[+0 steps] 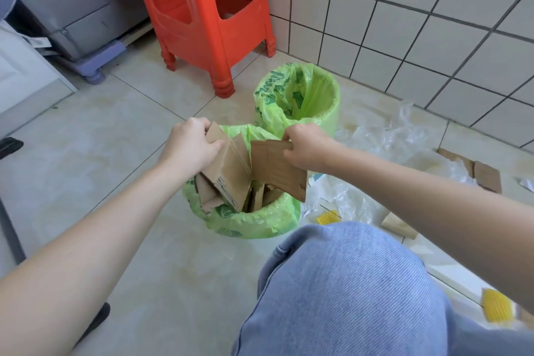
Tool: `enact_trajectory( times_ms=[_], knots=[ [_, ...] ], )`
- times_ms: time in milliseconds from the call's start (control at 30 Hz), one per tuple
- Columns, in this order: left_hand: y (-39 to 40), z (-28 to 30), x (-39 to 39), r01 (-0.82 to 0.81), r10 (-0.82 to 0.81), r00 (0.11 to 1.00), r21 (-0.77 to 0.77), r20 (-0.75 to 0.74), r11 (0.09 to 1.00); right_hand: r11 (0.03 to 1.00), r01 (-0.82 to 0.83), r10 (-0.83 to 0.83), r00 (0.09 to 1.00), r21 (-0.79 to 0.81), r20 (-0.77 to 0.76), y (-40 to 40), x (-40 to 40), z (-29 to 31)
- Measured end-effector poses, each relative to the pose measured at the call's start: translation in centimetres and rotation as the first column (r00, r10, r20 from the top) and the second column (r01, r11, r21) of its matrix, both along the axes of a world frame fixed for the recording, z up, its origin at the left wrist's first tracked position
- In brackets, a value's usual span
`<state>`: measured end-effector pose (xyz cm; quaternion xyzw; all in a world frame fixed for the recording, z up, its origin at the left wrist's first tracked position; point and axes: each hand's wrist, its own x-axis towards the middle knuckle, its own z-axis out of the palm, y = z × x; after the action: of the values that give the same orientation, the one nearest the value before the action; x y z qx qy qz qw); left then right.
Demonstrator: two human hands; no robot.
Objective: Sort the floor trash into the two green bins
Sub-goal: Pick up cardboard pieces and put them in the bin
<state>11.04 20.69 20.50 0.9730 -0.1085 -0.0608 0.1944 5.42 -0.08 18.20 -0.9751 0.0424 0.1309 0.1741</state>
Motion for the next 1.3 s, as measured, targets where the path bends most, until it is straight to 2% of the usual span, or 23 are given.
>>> enact_trajectory(
  times_ms=[100,233,333,500,600,667,733,867,933,1033,1100,1300],
  knots=[
    [-0.8,-1.6,-0.1,-0.064,0.064,0.998,-0.027,-0.010,0.998,0.996,0.060,-0.061,0.998,0.065,0.015,0.6,0.7,-0.1],
    [-1.8,-3.5,-0.4,-0.061,0.062,0.998,-0.024,0.025,0.998,0.964,0.175,-0.183,0.983,0.202,0.020,1.1,1.4,0.0],
    [-2.1,-4.9,-0.9,-0.065,0.065,0.998,-0.001,0.010,0.998,0.954,0.202,-0.216,0.975,0.221,0.044,1.5,1.8,0.3],
    [-2.2,-6.9,-2.4,-0.065,0.065,0.998,-0.017,0.010,0.998,0.944,0.226,-0.227,0.974,0.239,-0.023,0.9,2.6,1.2],
    [-2.2,-7.4,-2.6,-0.081,0.066,0.987,-0.101,-0.143,0.992,0.961,0.206,-0.202,0.978,0.183,-0.042,1.4,2.7,1.6],
    [-2.2,-7.3,-2.6,-0.144,0.068,0.936,-0.199,-0.344,0.969,0.974,0.170,-0.158,0.983,0.150,-0.094,2.4,2.5,0.9],
    [-2.1,-7.0,-2.8,-0.191,0.055,0.889,-0.258,-0.455,0.947,0.970,0.169,-0.145,0.979,0.176,-0.141,3.4,2.4,-0.6],
    [-1.9,-7.0,-3.7,-0.051,0.007,0.927,-0.106,-0.375,0.993,0.958,0.221,-0.184,0.962,0.184,-0.199,4.6,2.0,-4.2],
    [-2.0,-7.1,-4.0,-0.009,-0.014,0.941,-0.068,-0.338,0.998,0.929,0.275,-0.210,0.942,0.247,-0.260,4.6,1.7,-5.2],
    [-2.3,-7.5,-4.0,0.031,-0.052,0.957,-0.077,-0.284,0.997,0.794,0.391,-0.235,0.903,0.465,-0.358,3.7,1.6,-4.8],
    [-2.9,-7.9,-4.1,0.061,-0.084,0.959,-0.092,-0.271,0.994,0.740,0.404,-0.237,0.905,0.538,-0.353,2.6,1.7,-4.2],
    [-4.8,-9.9,-4.3,0.135,-0.144,0.933,-0.052,-0.330,0.990,0.875,0.285,-0.203,0.950,0.391,-0.238,1.9,1.2,-6.0]
  ],
)
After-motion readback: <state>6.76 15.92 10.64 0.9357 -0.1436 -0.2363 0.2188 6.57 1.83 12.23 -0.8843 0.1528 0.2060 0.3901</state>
